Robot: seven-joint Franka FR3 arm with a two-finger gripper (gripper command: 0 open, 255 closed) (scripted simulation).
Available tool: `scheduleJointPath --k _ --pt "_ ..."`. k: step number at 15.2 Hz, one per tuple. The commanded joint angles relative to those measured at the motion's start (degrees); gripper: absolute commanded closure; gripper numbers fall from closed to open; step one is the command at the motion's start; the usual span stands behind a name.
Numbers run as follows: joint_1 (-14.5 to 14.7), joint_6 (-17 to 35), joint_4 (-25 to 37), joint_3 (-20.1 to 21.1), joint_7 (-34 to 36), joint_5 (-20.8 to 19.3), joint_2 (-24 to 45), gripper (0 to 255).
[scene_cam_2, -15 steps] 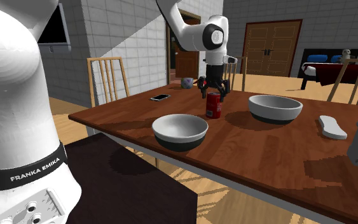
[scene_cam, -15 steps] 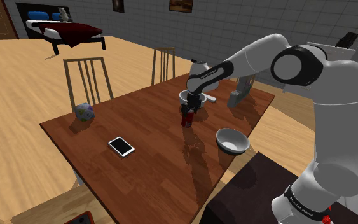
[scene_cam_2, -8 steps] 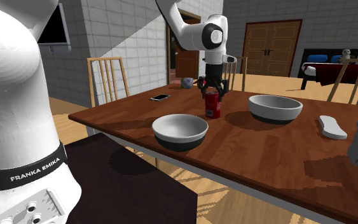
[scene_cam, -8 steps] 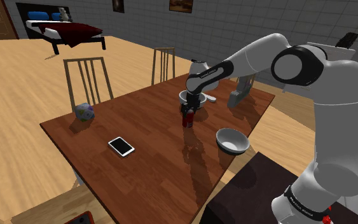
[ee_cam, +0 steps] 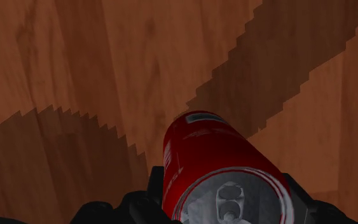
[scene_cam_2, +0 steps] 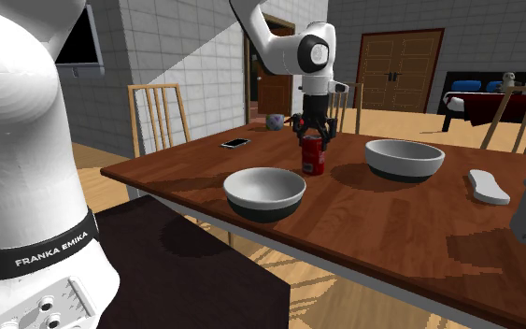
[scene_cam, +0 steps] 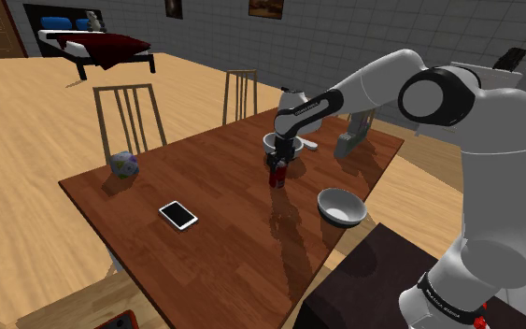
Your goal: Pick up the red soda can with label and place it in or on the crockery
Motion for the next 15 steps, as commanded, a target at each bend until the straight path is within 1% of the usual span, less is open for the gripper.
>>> scheduleJointPath --k 1,15 --pt "0.04 -0.61 0.07 -0.02 0.07 -0.04 -0.33 255" --pt "0.1 -9.03 2.85 -0.12 0.19 -0.22 -5.97 255"
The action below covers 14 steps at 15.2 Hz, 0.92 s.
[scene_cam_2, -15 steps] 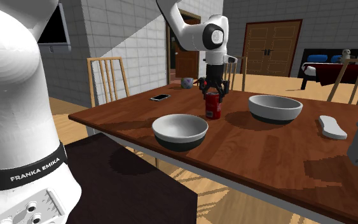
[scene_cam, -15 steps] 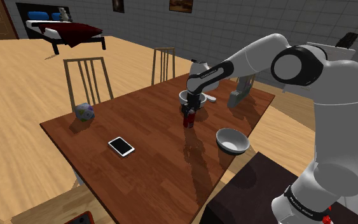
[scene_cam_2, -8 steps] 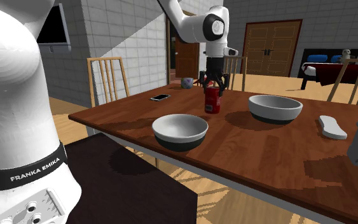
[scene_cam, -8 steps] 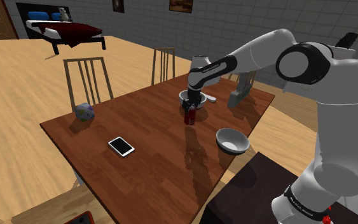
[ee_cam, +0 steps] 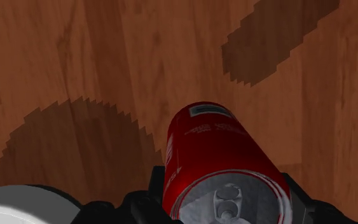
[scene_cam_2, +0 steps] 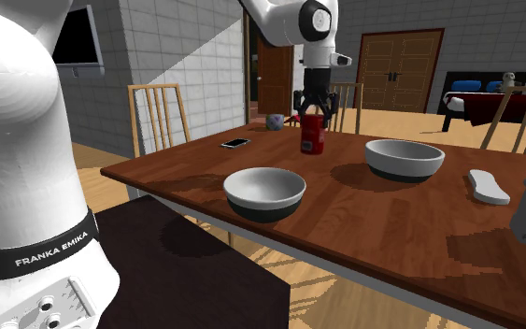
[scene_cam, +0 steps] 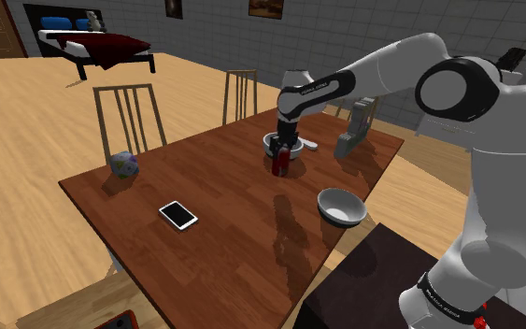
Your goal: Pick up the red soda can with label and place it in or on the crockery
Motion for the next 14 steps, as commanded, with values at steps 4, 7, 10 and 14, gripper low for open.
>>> scheduleJointPath --k 4,7,10,14 --pt "-0.02 -3.27 1.88 -0.04 -0.01 -0.05 -1.41 255" --pt "-0.02 -5.23 2.99 -0.05 0.01 -0.08 -2.26 255" --pt "-0.01 -7.23 4.23 -0.06 0.03 -0.1 -3.02 255" --pt "-0.01 -9.87 6.03 -0.07 0.06 -0.13 -3.86 255"
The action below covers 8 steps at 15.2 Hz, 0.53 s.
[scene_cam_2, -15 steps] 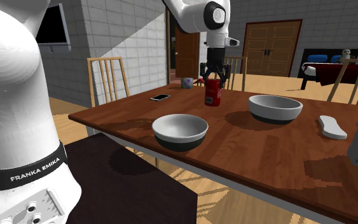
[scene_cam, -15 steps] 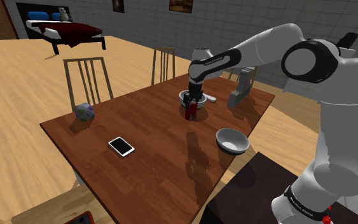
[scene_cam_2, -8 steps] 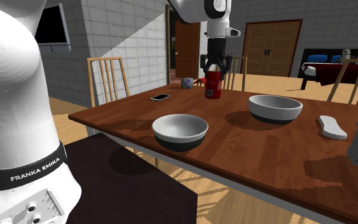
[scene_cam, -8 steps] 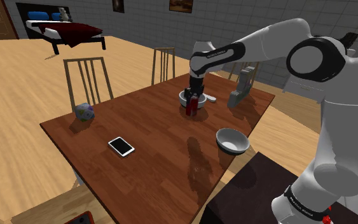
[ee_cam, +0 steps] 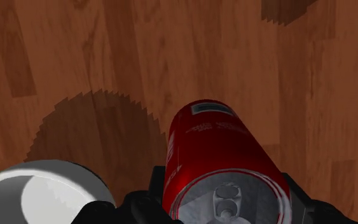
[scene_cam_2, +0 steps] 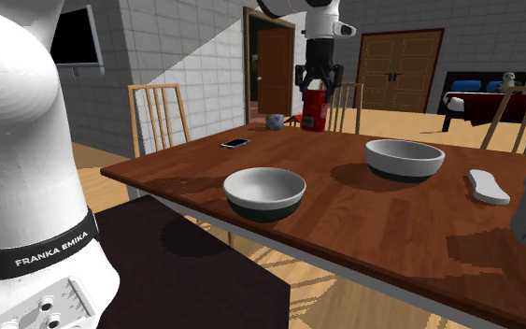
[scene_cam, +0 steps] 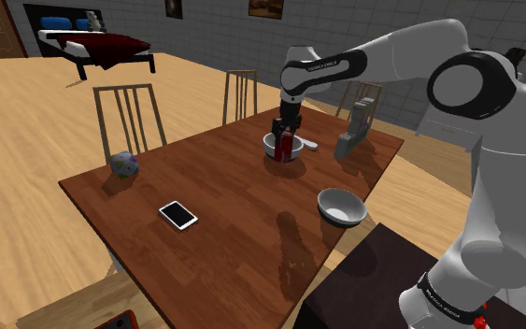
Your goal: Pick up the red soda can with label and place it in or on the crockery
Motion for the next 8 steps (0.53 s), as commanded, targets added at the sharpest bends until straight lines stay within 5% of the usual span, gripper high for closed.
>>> scheduleJointPath --k 1,8 --pt "-0.1 0.4 -3.08 -0.08 -0.19 -0.04 -2.69 255" --pt "-1.16 4.83 -23.39 -0.98 -2.07 -0.43 -18.56 255"
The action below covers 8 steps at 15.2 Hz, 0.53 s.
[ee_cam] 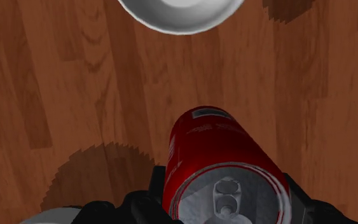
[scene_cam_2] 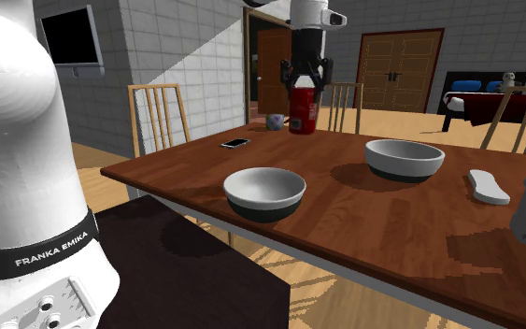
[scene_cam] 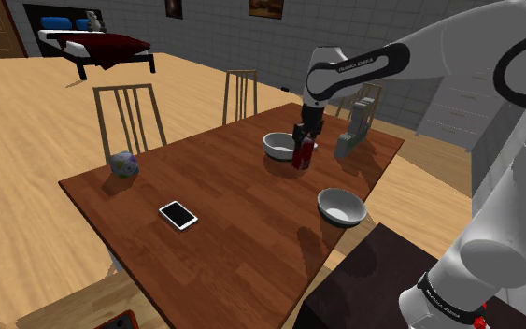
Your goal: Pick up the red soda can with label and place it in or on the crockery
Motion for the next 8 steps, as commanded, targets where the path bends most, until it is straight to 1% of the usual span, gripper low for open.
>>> scheduleJointPath --k 1,8 --pt "-0.33 0.47 -4.74 -0.32 -0.59 -0.16 -4.31 255" --pt "-1.77 0.81 -20.57 -1.7 -2.68 -1.36 -19.83 255"
